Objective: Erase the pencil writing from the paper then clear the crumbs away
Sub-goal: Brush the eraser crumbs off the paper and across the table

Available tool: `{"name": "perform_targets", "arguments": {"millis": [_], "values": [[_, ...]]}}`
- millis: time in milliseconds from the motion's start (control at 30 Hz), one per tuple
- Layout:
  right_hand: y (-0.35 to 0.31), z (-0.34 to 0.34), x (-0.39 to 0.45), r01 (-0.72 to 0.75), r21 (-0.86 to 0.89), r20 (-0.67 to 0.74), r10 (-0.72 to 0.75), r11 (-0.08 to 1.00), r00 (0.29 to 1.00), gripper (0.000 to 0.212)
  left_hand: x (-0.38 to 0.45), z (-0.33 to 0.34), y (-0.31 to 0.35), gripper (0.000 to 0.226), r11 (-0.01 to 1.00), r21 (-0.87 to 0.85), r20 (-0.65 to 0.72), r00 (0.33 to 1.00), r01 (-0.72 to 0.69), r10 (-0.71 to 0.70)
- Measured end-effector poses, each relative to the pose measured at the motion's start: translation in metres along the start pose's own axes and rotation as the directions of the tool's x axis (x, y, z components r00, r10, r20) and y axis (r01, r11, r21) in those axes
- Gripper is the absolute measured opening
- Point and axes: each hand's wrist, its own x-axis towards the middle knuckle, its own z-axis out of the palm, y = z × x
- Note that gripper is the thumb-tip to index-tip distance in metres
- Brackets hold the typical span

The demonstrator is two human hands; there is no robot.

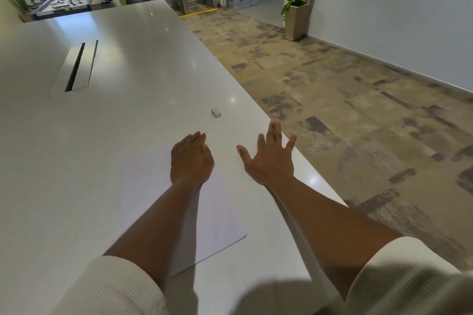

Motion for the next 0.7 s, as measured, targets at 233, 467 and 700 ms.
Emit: {"name": "perform_targets", "arguments": {"millis": [233, 467, 700], "values": [[-0.0011, -0.0003, 0.0004, 0.035, 0.000, 0.012, -0.035, 0.999, 0.999, 0.086, -0.0005, -0.0006, -0.0001, 0.047, 1.000, 0.005, -0.011, 1.000, -0.006, 0.006], [-0.0029, -0.0025, -0.0037, -0.044, 0.003, -0.060, 0.044, 0.999, 0.997, 0.089, -0.0015, -0.0007, -0.0004, 0.047, 1.000, 0.005, -0.011, 1.000, -0.005, 0.005], [-0.0002, -0.0018, -0.0017, 0.035, 0.011, 0.006, -0.035, 0.999, 0.999, 0.081, -0.0003, 0.0002, -0.0004, 0.047, 1.000, 0.007, -0.010, 1.000, -0.008, 0.008]]}}
